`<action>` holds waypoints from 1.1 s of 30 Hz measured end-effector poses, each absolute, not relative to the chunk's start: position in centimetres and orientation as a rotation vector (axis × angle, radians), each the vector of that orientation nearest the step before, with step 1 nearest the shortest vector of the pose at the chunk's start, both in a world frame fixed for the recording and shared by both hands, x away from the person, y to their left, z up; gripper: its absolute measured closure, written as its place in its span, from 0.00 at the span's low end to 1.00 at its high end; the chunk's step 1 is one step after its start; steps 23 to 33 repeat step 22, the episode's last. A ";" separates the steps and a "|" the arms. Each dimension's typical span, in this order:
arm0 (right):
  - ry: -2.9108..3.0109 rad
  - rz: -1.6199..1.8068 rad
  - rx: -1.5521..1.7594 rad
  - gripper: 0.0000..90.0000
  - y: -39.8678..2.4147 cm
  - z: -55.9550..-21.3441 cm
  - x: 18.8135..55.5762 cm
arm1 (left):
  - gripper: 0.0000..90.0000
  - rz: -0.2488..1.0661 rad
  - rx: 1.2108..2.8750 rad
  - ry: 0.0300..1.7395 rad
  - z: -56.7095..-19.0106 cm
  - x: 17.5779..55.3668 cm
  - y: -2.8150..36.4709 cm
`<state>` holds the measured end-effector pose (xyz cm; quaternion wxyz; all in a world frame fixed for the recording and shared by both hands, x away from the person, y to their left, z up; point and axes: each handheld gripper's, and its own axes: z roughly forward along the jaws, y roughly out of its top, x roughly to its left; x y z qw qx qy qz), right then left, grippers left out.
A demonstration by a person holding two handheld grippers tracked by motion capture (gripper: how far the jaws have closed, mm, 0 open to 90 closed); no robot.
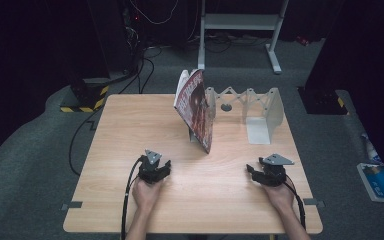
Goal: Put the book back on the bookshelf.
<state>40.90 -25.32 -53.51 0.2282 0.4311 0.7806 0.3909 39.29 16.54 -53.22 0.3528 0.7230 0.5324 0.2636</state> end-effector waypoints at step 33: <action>2.154 1.078 1.186 0.41 -25.3 -53.5 40.9 | 0.42 0.674 1.852 1.353 -53.5 39.1 16.5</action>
